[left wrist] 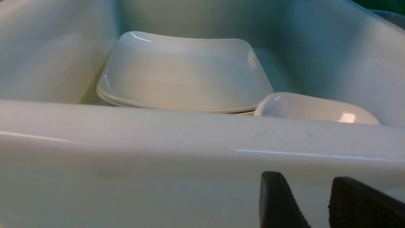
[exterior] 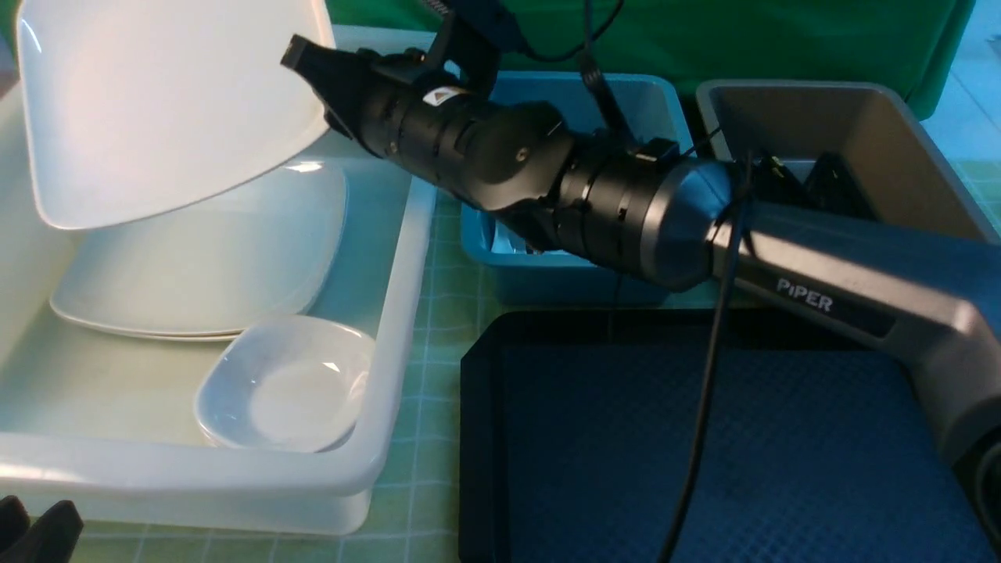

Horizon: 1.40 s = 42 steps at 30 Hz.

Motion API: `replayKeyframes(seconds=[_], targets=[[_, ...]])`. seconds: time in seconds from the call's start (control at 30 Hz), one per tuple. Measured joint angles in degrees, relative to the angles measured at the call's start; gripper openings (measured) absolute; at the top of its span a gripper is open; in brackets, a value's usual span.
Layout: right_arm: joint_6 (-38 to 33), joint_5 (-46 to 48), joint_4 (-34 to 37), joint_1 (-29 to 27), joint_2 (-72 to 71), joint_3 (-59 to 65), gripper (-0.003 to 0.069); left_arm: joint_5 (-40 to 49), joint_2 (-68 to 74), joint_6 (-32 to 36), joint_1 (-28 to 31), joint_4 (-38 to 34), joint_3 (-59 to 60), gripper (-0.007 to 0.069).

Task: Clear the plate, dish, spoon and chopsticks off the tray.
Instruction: Use the right arm to put the plate into the large storage box on the left

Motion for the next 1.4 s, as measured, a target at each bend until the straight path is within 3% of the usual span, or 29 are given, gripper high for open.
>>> replayKeyframes(seconds=[0.23, 0.4, 0.6, 0.87, 1.1, 1.4], targets=[[-0.37, -0.26, 0.17, 0.31, 2.84, -0.11, 0.0031, 0.00, 0.00, 0.00, 0.00, 0.00, 0.00, 0.0229], [-5.54, 1.21, 0.03, 0.31, 4.08, -0.38, 0.0032, 0.00, 0.00, 0.00, 0.00, 0.00, 0.00, 0.0229], [-13.25, 15.21, -3.08, -2.94, 6.28, -7.14, 0.0032, 0.00, 0.00, 0.00, 0.00, 0.00, 0.00, 0.0229], [-15.52, 33.09, -8.21, -11.56, 8.61, -21.46, 0.0032, 0.00, 0.00, 0.00, 0.00, 0.00, 0.00, 0.0229], [-18.91, 45.35, -10.28, -15.11, 14.46, -34.94, 0.0032, 0.00, 0.00, 0.00, 0.00, 0.00, 0.00, 0.0229], [-23.80, 47.83, -10.25, -15.46, 19.60, -43.97, 0.0032, 0.00, 0.00, 0.00, 0.00, 0.00, 0.00, 0.0229]])
